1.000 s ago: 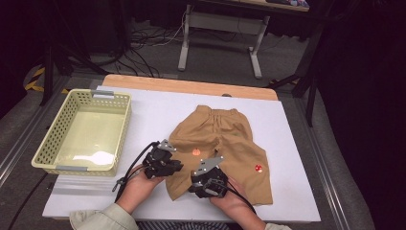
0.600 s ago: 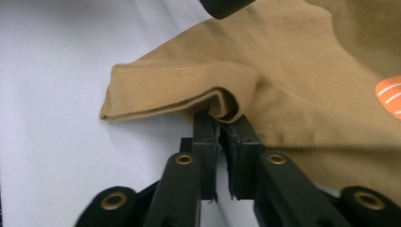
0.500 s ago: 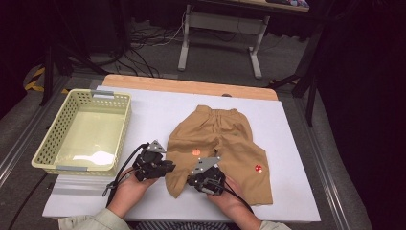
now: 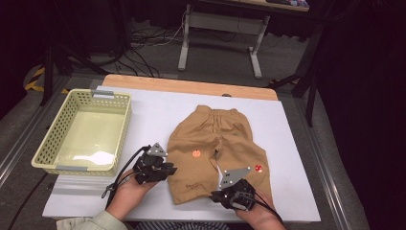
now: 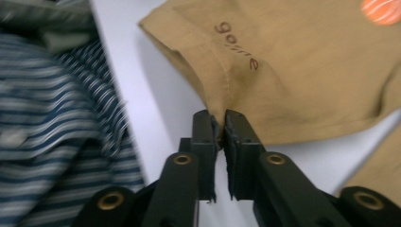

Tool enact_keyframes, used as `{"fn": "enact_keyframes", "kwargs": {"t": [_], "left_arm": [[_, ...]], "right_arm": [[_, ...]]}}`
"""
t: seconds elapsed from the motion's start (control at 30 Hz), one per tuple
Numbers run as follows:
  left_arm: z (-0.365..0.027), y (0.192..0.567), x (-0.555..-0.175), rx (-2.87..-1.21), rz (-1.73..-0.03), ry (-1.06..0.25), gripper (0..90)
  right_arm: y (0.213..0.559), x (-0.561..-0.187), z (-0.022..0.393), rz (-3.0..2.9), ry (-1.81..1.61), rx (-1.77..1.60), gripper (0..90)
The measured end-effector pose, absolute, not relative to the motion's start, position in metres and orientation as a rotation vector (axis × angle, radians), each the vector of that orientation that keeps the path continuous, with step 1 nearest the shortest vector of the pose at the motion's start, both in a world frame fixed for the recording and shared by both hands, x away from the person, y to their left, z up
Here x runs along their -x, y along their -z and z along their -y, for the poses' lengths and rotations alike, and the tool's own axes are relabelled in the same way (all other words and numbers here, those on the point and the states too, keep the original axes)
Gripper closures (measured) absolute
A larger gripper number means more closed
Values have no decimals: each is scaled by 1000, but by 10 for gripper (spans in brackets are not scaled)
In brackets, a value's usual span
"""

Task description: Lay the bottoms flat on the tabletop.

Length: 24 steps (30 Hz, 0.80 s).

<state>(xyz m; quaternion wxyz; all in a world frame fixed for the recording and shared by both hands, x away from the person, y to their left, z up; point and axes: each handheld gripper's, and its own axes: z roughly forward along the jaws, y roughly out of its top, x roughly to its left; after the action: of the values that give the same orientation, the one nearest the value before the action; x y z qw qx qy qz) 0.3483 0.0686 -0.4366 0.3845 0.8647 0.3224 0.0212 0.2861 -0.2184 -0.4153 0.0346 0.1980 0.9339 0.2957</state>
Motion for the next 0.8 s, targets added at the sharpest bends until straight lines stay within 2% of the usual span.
{"fn": "enact_keyframes", "kwargs": {"t": [0.1, 0.33, 0.53, 0.57, 0.63, 0.67, 0.8], "left_arm": [[-71, 436, -343, -2202, -817, -73, 724], [-70, 438, -336, -2202, -774, -53, 659], [-65, 439, -336, -2243, -765, -104, 574], [-67, 441, -337, -2260, -782, -131, 574], [-70, 441, -338, -2247, -786, -99, 583], [-70, 441, -336, -2232, -751, -55, 595], [-65, 442, -330, -2262, -665, -24, 617]], "right_arm": [[411, -283, 223, -2878, -964, -585, 712], [412, -301, 238, -2777, -1076, -719, 617], [422, -317, 241, -2698, -1028, -805, 615], [423, -319, 242, -2683, -1028, -820, 618], [427, -326, 243, -2660, -1002, -848, 633], [428, -326, 242, -2671, -997, -842, 637], [432, -321, 235, -2712, -991, -790, 644]]}}
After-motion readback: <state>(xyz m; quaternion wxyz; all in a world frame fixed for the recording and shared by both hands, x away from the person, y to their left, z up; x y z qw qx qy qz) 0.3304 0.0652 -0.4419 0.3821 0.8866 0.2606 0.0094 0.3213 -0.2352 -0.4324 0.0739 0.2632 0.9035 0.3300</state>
